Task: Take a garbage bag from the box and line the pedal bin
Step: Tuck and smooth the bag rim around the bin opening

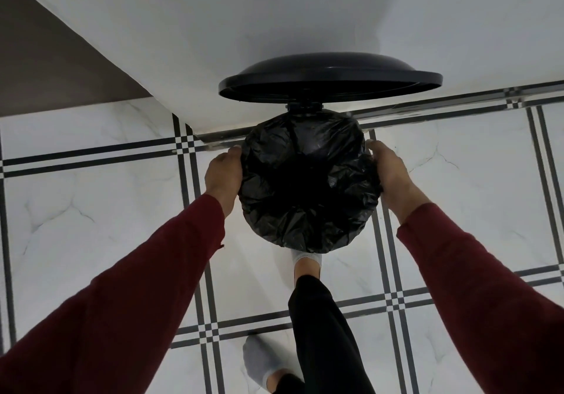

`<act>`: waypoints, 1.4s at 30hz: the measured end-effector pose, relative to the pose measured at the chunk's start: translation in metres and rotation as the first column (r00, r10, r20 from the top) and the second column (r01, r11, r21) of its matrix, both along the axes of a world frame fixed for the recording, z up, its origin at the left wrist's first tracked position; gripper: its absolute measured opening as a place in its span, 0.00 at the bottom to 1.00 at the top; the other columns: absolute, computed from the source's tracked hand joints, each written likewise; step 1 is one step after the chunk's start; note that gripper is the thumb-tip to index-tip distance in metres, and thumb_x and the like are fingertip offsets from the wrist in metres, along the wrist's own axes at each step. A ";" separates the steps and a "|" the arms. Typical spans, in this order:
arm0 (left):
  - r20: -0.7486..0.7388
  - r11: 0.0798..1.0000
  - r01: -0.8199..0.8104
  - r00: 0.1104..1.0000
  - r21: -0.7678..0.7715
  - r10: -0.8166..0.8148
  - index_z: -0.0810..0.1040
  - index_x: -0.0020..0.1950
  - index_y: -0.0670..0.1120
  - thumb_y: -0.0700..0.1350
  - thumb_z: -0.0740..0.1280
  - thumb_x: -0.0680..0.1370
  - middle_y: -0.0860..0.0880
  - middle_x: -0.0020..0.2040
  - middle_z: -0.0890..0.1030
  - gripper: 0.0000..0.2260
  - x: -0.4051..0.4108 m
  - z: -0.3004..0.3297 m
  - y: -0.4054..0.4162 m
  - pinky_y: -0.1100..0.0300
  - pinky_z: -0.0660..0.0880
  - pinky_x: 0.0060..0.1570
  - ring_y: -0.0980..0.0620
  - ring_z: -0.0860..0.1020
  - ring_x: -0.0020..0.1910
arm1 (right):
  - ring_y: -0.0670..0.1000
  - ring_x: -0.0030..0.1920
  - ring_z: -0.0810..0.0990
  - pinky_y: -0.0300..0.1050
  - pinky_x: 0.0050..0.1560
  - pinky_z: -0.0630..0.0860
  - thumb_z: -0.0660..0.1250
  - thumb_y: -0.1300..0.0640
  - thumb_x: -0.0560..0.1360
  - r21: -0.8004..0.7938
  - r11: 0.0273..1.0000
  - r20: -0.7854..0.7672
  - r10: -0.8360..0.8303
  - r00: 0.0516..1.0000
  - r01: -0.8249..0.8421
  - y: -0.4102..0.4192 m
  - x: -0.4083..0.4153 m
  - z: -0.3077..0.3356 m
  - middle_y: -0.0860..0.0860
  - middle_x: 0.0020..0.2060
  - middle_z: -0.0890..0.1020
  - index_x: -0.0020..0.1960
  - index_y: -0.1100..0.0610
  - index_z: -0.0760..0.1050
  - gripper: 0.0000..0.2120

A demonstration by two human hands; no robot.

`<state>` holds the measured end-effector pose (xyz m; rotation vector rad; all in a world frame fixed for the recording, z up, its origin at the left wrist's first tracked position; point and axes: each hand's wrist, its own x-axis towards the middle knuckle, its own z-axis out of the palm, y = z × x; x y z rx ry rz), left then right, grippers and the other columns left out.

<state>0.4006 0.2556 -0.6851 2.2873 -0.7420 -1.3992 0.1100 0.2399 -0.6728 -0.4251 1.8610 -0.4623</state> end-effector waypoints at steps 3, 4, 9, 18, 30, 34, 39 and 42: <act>-0.051 1.000 -0.029 0.998 0.004 0.029 0.80 0.52 0.43 0.51 0.60 0.83 0.46 0.49 0.82 0.14 0.002 -0.004 -0.003 0.51 0.77 0.55 0.44 0.79 0.54 | 0.54 0.41 0.85 0.52 0.51 0.83 0.68 0.43 0.70 -0.009 0.998 0.170 -0.060 0.984 0.062 -0.008 -0.005 -0.006 0.52 0.42 0.84 0.54 0.58 0.83 0.21; -0.092 0.995 -0.100 0.991 -0.007 0.099 0.81 0.54 0.42 0.51 0.62 0.82 0.44 0.53 0.83 0.14 0.002 -0.005 -0.002 0.49 0.77 0.59 0.44 0.80 0.55 | 0.52 0.36 0.84 0.48 0.44 0.82 0.69 0.45 0.71 -0.019 0.997 0.197 -0.076 0.977 0.081 -0.009 -0.006 -0.008 0.51 0.39 0.83 0.51 0.57 0.83 0.17; -0.171 0.985 -0.165 0.973 -0.052 0.154 0.79 0.45 0.45 0.45 0.64 0.79 0.49 0.43 0.81 0.06 0.003 -0.009 -0.006 0.59 0.76 0.41 0.49 0.79 0.46 | 0.54 0.39 0.84 0.50 0.48 0.82 0.67 0.49 0.75 -0.012 0.985 0.282 -0.160 0.946 0.171 -0.014 -0.004 -0.018 0.54 0.42 0.84 0.56 0.59 0.81 0.16; -0.215 0.998 -0.057 0.975 0.017 0.060 0.80 0.41 0.49 0.46 0.60 0.80 0.46 0.47 0.82 0.11 0.005 0.000 -0.020 0.49 0.75 0.53 0.44 0.79 0.50 | 0.59 0.47 0.88 0.61 0.58 0.83 0.72 0.46 0.62 0.015 0.991 0.140 -0.136 0.981 0.135 -0.026 0.001 -0.027 0.55 0.43 0.88 0.47 0.56 0.86 0.19; -0.007 0.994 -0.050 0.999 -0.099 0.049 0.79 0.57 0.47 0.54 0.58 0.83 0.47 0.63 0.78 0.15 0.003 0.014 -0.016 0.49 0.71 0.69 0.46 0.76 0.64 | 0.57 0.61 0.78 0.48 0.62 0.72 0.55 0.48 0.82 -0.124 0.989 -0.224 0.050 0.973 -0.079 -0.035 0.008 0.012 0.57 0.62 0.82 0.66 0.56 0.78 0.21; 0.136 0.776 -0.118 0.957 -0.619 0.255 0.75 0.63 0.43 0.50 0.62 0.82 0.47 0.62 0.72 0.14 -0.006 0.070 0.005 0.62 0.69 0.66 0.46 0.72 0.66 | 0.43 0.56 0.77 0.36 0.60 0.72 0.60 0.51 0.81 -0.589 0.808 -0.307 -0.256 0.916 0.028 -0.018 0.012 0.074 0.46 0.59 0.82 0.64 0.53 0.79 0.16; 0.535 0.322 0.579 0.816 -0.749 -0.220 0.69 0.76 0.42 0.51 0.58 0.86 0.43 0.75 0.69 0.21 -0.019 0.151 -0.003 0.47 0.65 0.74 0.44 0.65 0.76 | 0.47 0.71 0.73 0.42 0.68 0.71 0.57 0.46 0.86 -0.748 0.403 -0.588 -0.034 0.808 -0.527 -0.004 0.023 0.150 0.45 0.69 0.75 0.69 0.52 0.76 0.18; 0.758 0.230 0.853 0.523 -0.469 -0.391 0.67 0.79 0.47 0.56 0.54 0.86 0.46 0.78 0.69 0.23 -0.028 0.174 -0.019 0.42 0.66 0.72 0.43 0.65 0.78 | 0.52 0.73 0.72 0.56 0.72 0.68 0.57 0.46 0.85 -0.535 0.275 -0.769 0.232 0.595 -0.799 -0.006 0.030 0.162 0.50 0.71 0.76 0.71 0.55 0.75 0.21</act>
